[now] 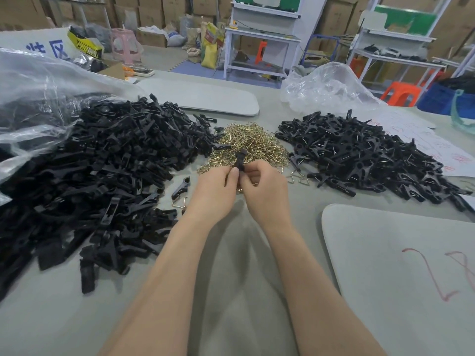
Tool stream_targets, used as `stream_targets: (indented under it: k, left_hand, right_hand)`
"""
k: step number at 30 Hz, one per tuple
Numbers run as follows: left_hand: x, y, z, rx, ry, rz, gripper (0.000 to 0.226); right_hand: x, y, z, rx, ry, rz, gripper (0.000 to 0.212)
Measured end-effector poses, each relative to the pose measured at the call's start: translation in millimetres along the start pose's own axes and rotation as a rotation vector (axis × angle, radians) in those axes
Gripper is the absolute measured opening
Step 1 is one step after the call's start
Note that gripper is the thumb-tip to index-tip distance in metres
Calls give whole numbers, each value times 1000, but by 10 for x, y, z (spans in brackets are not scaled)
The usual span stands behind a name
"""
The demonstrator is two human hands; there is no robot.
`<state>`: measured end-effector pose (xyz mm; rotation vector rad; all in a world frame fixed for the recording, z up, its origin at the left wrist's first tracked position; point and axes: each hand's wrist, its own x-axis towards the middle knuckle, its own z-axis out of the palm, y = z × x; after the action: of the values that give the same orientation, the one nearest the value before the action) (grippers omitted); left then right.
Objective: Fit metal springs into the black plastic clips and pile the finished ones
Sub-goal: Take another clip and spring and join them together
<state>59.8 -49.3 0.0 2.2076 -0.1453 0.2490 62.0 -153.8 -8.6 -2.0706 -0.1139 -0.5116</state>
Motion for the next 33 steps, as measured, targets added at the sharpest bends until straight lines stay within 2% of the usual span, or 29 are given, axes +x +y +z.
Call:
stream_targets:
  k: [3,5,7,10,12,15,21,24,33]
  left_hand:
    - [19,-25,11,-151,31,-61,29]
    - [22,-33,4,-269,77,-119,30]
    - [16,-44,8,-237,141,-129,29]
    - [1,-35,36,-116,178,-40,21]
    - [-10,-18,59,-76,184,17,23]
    - [7,0,58,-135,171,15,28]
    - [18,-6,-2,-479,147,-105,12]
    - [14,-15,12,-587,129,-140,13]
    - [30,-50,31,-619,141,-164,8]
  right_hand:
    - [4,13,2,65,17,37,3]
    - [23,12,-17,140,49,89,9]
    - [43,1,-32,243,49,145,14]
    - [43,-25,-22,329,32,161,19]
    - [44,-21,-24,327,43,156,21]
    - [62,-5,-56,356,59,167,19]
    - [69,-18,-88,355,4,148,19]
    - [76,-9,-104,350,12,154,17]
    - [87,-6,-158,329,-23,105,18]
